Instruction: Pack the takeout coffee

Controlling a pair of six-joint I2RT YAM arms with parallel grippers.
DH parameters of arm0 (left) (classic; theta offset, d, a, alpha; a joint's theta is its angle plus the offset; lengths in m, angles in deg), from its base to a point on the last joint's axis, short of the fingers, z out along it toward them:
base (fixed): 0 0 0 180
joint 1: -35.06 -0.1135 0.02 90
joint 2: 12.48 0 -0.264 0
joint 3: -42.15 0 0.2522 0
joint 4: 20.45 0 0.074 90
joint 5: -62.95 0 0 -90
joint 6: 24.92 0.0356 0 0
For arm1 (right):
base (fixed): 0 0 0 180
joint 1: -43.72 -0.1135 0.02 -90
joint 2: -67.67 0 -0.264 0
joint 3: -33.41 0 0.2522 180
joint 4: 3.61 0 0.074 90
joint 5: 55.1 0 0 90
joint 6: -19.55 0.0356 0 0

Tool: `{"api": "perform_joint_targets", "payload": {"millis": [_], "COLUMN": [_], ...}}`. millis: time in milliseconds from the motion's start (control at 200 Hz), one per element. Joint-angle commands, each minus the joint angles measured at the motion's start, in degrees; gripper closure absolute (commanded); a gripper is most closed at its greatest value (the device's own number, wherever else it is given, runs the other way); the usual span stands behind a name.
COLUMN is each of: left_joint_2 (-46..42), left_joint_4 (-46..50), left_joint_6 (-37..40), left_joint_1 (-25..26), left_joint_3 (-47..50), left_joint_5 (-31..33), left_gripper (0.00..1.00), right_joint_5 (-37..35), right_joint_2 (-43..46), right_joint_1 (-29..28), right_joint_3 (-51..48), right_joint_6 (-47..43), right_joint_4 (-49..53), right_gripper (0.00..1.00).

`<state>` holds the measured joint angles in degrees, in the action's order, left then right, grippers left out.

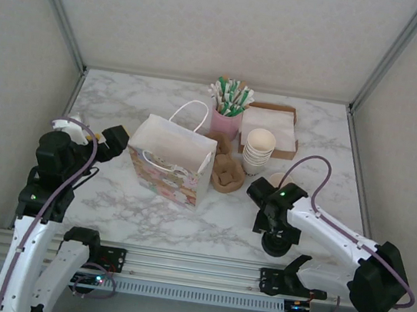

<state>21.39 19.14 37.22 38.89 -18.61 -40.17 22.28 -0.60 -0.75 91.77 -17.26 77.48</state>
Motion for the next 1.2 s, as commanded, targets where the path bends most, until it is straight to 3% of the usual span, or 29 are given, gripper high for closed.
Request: {"api": "perform_joint_targets", "payload": {"millis": [0, 496, 1196], "left_joint_2": [-0.20, -0.21, -0.29], "left_joint_4": [0.42, 0.59, 0.76], "left_joint_6": [-0.50, -0.48, -0.44], "left_joint_1": [-0.67, -0.81, -0.77], "left_joint_3": [0.44, 0.42, 0.37], "left_joint_5": [0.35, 0.56, 0.92], "left_gripper": [0.00, 0.00, 0.00], "right_joint_5": [-2.30, -3.97, -5.45], "right_joint_2": [-1.51, -2.29, -3.66], "right_joint_1": [-1.50, -2.42, -2.49], "right_joint_3": [0.18, -0.64, -1.53], "right_joint_6": [1.47, 3.58, 4.49], "right_joint_4": [2.19, 2.35, 1.05], "right_gripper": [0.19, 0.23, 0.21]}}
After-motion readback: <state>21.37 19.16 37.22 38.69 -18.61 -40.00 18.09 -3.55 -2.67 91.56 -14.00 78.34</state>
